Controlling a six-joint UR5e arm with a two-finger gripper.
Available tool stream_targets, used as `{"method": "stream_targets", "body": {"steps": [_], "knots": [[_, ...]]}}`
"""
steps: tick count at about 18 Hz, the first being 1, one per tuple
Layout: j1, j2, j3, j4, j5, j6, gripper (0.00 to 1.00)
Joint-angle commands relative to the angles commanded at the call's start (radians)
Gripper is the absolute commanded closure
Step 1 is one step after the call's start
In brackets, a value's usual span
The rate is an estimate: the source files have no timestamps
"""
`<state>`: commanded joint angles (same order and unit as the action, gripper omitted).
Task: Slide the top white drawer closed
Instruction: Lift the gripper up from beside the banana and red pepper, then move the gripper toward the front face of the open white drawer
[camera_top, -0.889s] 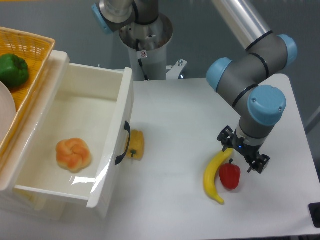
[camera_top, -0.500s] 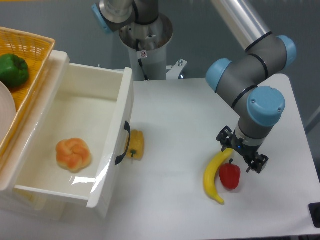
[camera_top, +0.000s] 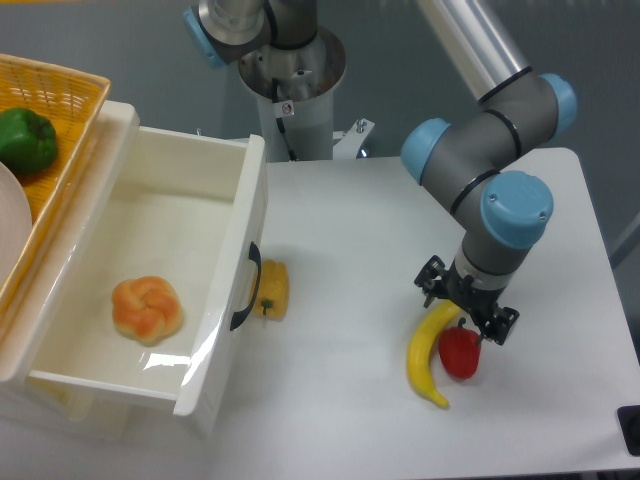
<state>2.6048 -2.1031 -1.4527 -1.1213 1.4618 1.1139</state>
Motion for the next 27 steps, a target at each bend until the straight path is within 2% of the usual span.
{"method": "stream_targets", "body": {"steps": [5, 10, 12, 14, 17, 20, 22, 24, 27], "knots": [[-0.052, 0.002, -0.003, 0.006, -0.004, -0.170, 0.00], [-0.054, 0.003, -0.002, 0.005, -0.182, -0.442, 0.03], [-0.058, 0.017, -0.014, 0.000, -0.196, -0.476, 0.20], [-0.071, 0.047, -0.052, 0.002, -0.228, -0.476, 0.41], [-0.083, 0.086, -0.069, -0.003, -0.276, -0.479, 0.57], [-0.095, 0.124, -0.113, -0.003, -0.311, -0.494, 0.75], [-0.100, 0.146, -0.126, -0.030, -0.343, -0.506, 0.88], [-0.101, 0.166, -0.124, -0.077, -0.380, -0.537, 0.99], [-0.117, 0.184, -0.124, -0.132, -0.405, -0.556, 1.00]]}}
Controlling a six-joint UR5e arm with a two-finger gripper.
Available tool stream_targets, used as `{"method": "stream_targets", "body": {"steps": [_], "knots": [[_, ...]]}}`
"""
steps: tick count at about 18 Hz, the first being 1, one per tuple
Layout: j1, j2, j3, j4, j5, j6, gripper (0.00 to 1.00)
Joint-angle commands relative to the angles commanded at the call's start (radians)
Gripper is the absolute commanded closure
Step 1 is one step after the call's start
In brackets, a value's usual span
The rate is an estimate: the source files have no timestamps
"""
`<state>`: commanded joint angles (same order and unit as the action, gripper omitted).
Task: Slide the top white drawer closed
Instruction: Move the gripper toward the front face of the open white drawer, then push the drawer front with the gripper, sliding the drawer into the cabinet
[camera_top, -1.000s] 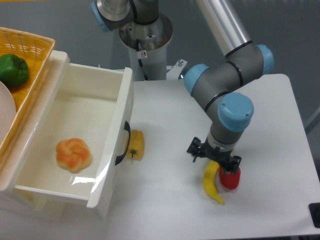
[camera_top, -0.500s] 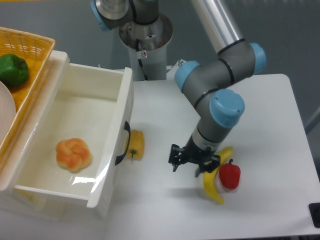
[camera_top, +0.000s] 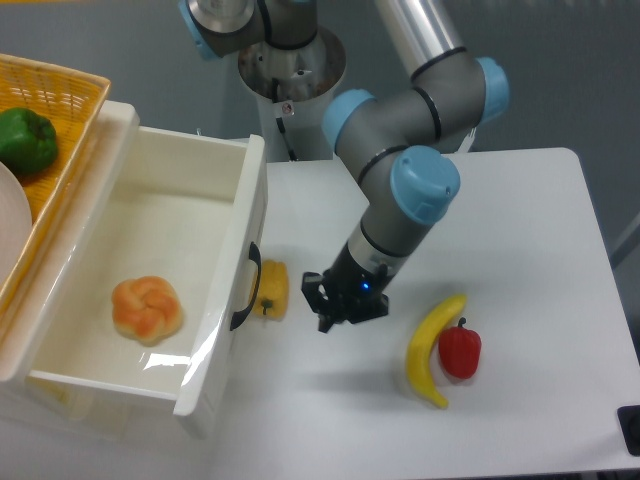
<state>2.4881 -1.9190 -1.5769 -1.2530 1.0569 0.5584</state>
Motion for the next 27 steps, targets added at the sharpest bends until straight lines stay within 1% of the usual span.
{"method": "stream_targets", "body": {"steps": [3, 6, 8, 10, 18, 27], "knots": [[-0.012, 0.008, 0.000, -0.078, -0.005, 0.006, 1.00], [-0.011, 0.021, 0.000, -0.118, -0.020, 0.008, 1.00], [-0.011, 0.025, 0.003, -0.155, -0.020, 0.009, 1.00], [-0.011, 0.031, 0.009, -0.177, -0.021, 0.009, 1.00], [-0.017, 0.035, 0.009, -0.186, -0.044, 0.008, 1.00], [-0.035, 0.058, -0.002, -0.186, -0.069, 0.005, 1.00]]}}
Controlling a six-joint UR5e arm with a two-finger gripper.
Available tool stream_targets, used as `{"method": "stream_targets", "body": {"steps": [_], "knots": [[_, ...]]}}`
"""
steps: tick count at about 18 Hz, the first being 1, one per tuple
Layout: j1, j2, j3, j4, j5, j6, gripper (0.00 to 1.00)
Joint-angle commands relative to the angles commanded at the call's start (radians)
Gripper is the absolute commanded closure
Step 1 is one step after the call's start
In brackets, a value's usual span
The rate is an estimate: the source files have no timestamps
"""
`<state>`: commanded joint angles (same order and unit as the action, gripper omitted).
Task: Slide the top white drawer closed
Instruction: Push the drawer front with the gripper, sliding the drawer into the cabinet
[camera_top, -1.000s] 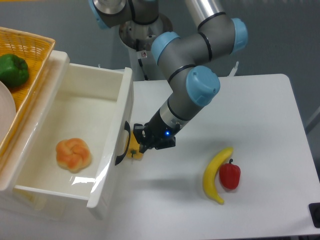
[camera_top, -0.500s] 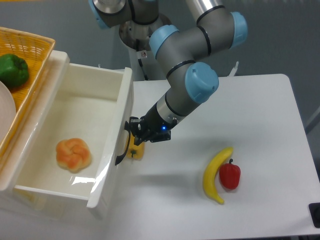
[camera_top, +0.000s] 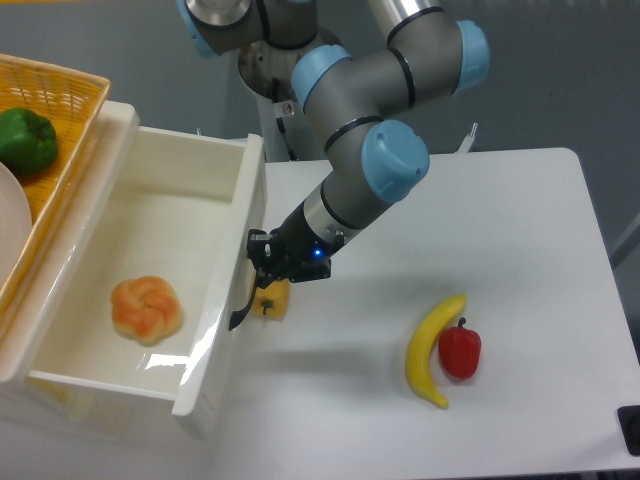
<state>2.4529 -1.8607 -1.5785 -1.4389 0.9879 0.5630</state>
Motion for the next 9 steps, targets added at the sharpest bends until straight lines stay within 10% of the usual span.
{"method": "stream_targets", "body": {"steps": [9], "knots": [[-0.034, 0.009, -0.009, -0.008, -0.002, -0.005, 1.00]]}}
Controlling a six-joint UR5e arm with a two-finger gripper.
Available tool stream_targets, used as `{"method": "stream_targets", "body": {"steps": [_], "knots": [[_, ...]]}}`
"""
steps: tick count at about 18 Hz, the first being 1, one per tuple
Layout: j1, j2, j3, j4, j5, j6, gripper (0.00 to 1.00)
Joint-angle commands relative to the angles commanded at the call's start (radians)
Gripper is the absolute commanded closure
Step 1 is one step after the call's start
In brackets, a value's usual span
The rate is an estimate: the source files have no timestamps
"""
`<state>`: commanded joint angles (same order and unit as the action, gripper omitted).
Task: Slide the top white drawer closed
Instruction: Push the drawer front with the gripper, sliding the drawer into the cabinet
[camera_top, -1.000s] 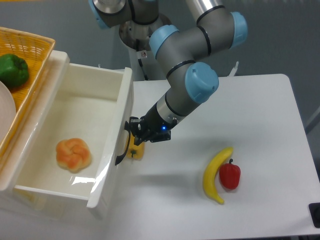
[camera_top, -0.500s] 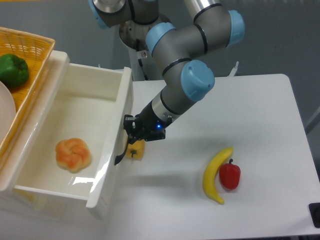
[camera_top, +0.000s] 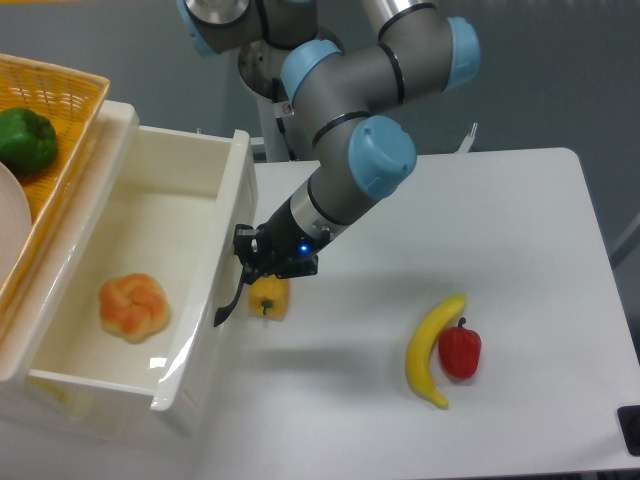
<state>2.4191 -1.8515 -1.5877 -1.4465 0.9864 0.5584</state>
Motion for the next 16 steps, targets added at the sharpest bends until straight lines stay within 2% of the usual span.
{"method": "stream_targets", "body": {"steps": [7, 16], "knots": [[-0.022, 0.018, -0.021, 0.000, -0.011, -0.003, 1.00], [-0.087, 0.026, -0.031, 0.012, -0.018, -0.035, 1.00]]}}
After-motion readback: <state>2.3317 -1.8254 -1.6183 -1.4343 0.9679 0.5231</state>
